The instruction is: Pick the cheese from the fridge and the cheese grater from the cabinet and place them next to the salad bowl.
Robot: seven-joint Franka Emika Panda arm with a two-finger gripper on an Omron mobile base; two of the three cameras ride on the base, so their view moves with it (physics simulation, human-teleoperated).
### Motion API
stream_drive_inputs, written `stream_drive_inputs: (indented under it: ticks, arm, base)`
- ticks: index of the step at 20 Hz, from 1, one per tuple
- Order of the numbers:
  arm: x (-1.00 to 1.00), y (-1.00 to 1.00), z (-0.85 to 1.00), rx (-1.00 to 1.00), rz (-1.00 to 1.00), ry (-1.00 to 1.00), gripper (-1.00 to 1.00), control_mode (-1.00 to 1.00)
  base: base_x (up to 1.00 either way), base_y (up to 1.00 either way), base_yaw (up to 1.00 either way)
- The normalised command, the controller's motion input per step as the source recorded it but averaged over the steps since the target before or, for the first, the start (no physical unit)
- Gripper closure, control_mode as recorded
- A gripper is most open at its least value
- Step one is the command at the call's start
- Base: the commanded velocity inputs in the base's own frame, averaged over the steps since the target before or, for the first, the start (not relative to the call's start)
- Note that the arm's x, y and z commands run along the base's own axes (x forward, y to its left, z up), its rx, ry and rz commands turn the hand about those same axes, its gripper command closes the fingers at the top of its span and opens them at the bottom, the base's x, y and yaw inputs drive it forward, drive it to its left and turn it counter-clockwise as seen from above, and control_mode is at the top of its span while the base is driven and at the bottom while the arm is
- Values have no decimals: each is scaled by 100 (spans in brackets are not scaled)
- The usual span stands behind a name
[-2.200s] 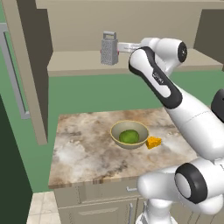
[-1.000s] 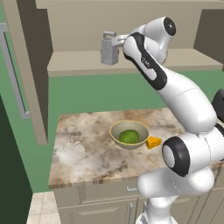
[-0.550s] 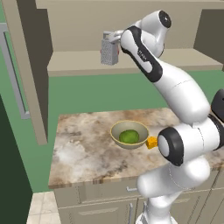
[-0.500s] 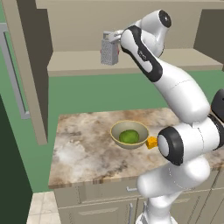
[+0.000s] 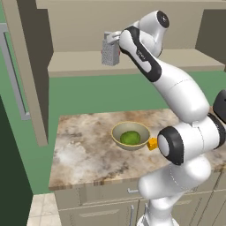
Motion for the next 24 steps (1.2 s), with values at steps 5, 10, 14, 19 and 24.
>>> stream_drive_inputs:
  ticks: [5,10,14,19,24]
  arm:
    - [1,7,-6,0,0,0,-100,-100]
    - [-11,0,-12,2,0,-9,-100,-100]
    - [-6,2,-3,6,0,-25,-100,-100]
    - [4,0,-13,6,0,-9,-100,-100]
    - [5,0,-7,6,1,0,-100,-100]
  base:
    - [0,0,0]
    - [0,0,0]
    - [0,0,0]
    - [0,0,0]
    - [0,0,0]
